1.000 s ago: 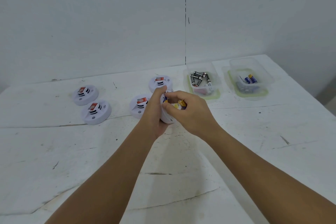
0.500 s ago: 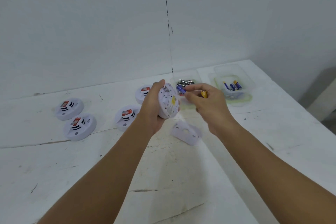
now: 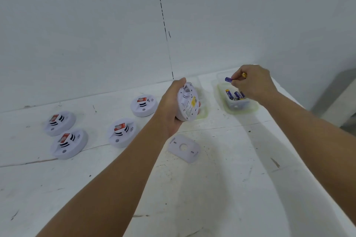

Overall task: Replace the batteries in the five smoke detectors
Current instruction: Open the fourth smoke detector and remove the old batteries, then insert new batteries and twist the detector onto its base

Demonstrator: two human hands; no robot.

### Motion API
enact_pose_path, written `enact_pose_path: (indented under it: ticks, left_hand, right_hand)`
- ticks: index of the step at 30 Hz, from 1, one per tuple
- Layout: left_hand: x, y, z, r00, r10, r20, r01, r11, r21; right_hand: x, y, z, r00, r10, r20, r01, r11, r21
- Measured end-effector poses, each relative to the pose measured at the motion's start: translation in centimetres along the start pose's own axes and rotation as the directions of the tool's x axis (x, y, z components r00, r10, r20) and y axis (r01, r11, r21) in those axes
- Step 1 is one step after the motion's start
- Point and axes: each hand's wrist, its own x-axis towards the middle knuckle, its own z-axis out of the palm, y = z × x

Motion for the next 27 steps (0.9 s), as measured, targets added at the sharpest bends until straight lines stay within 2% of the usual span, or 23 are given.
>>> enact_pose_path:
  ticks: [6,12,16,23,27]
  left_hand:
    - [0.8,-0.2,0.6,1.000,-0.014,-0.001,0.014,1.000,0.008]
    - [1.2,-0.2,0.5,1.000,-0.013,0.007,0.013,1.000,-0.014]
    - [1.3,-0.1,0.4,1.000,-0.006,-0.003,0.006,1.000,-0.014]
    - [1.4,-0.4,0.5,0.999,0.014,0.034,-0.013,0.999,-0.034]
    - [1.2,-0.3,0.2,0.999,0.033,0.036,-0.032,0.999,-0.042]
  right_hand:
    - [3.0,1.2,1.0,0.995,-0.011,0.095,0.031,0.976,-0.214]
    - [3.3,1.6,2.0,0.970,0.024,0.243,0.044,0.961,-0.272]
    - [3.4,1.5,1.7,0.968,0.028,0.250,0.028,0.975,-0.219]
    - [3.9,0.8,1.2,0.920,0.212,0.331,-0.231,0.973,0.018]
    - [3.5,0.5,0.8,0.882,0.270,0.386,-0.314,0.948,0.054]
